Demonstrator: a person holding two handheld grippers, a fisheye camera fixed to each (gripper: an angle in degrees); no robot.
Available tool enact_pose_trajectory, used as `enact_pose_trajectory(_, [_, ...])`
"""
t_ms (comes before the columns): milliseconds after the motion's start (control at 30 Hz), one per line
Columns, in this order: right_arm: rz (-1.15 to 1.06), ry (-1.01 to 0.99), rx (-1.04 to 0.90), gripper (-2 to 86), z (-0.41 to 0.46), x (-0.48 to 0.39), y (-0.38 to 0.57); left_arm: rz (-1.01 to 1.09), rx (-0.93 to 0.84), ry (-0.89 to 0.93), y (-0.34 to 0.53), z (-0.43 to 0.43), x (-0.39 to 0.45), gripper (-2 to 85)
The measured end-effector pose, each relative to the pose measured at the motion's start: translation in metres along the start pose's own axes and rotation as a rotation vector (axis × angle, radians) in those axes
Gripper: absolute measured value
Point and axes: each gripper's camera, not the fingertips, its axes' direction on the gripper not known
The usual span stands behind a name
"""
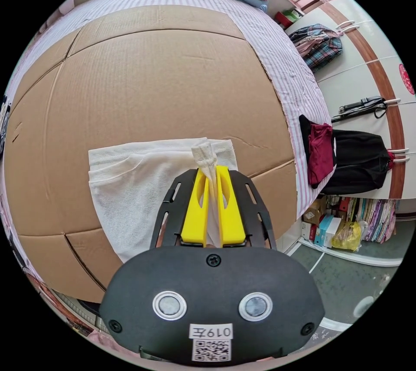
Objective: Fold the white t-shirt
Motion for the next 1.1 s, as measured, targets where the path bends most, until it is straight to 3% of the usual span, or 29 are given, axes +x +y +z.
enact_pose_trajectory(333, [0.041,-0.027,0.002,0.3,-0.074,-0.093,-0.042,0.042,0.009,0.108,0.054,0.021,-0.005,1.0])
enact_pose_trajectory(467, [0.068,-0.034,0.011,0.6,-0.100,-0.123,-0.051,0.053,0.099,0.241,0.094,0.016,-0.023,1.0])
enact_pose_trajectory(533, [0.086,-0.037,0.003,0.7,-0.109,-0.134,-0.053,0.103,0.172,0.310,0.119,0.006,-0.028,1.0])
enact_pose_trajectory(667, [0.117,-0.044,-0.009,0.8,-0.129,-0.156,-0.059,0.419,0.360,0.361,0.225,-0.020,-0.022,1.0])
enact_pose_trajectory(867, [0.111,-0.055,-0.025,1.7,-0.150,-0.187,-0.058,0.816,0.497,0.250,0.441,-0.001,-0.043,1.3])
enact_pose_trajectory(1100, [0.034,-0.007,-0.071,3.1,-0.156,-0.225,-0.058,0.770,0.628,-0.192,0.642,0.059,-0.086,4.1])
